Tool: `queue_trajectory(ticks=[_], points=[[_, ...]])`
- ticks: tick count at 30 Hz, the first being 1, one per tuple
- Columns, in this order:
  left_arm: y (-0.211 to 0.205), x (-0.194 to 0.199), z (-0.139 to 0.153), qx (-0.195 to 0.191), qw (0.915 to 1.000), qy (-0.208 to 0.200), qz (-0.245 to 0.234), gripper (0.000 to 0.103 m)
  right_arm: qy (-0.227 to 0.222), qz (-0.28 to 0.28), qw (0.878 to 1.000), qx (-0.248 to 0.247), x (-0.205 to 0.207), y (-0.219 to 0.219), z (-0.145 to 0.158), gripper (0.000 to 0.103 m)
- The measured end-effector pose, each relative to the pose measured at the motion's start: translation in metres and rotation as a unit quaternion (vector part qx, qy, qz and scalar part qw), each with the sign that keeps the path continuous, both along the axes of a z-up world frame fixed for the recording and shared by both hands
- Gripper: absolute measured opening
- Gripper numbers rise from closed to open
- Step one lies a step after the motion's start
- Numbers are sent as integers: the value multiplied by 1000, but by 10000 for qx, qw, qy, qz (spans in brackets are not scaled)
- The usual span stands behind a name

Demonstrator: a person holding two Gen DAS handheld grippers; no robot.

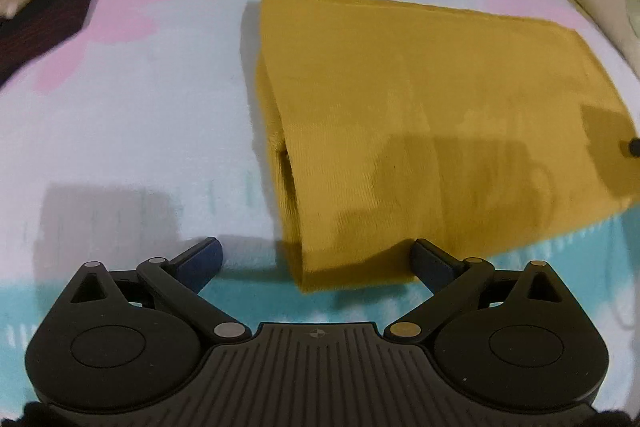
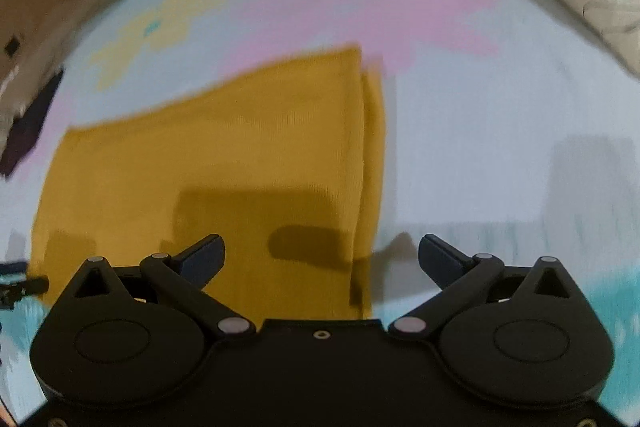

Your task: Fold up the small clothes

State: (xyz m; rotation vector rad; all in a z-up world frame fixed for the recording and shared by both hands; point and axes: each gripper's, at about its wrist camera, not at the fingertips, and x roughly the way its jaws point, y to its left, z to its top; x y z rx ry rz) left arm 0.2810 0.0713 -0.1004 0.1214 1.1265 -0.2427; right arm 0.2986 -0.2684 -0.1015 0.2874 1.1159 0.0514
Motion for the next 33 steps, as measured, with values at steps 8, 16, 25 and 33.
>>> queue_trajectory(ticks=[8,16,25,33], points=[[5,0,-2,-151,9997,-33,167,102,143,98,9998,-45,-20,5,-12,103],[5,1,43,-806,9945,-434,501,90,-37,-956,9850,1432,-15,-39,-18,103],[-94,40,65,-693,9949,-699,221,89,-51,-1002,9727,2092,-18,-59,-26,103],[-157,88,44,-912,9912,-580,759,89,-203,-860,9686,2325,-34,-67,-22,103]])
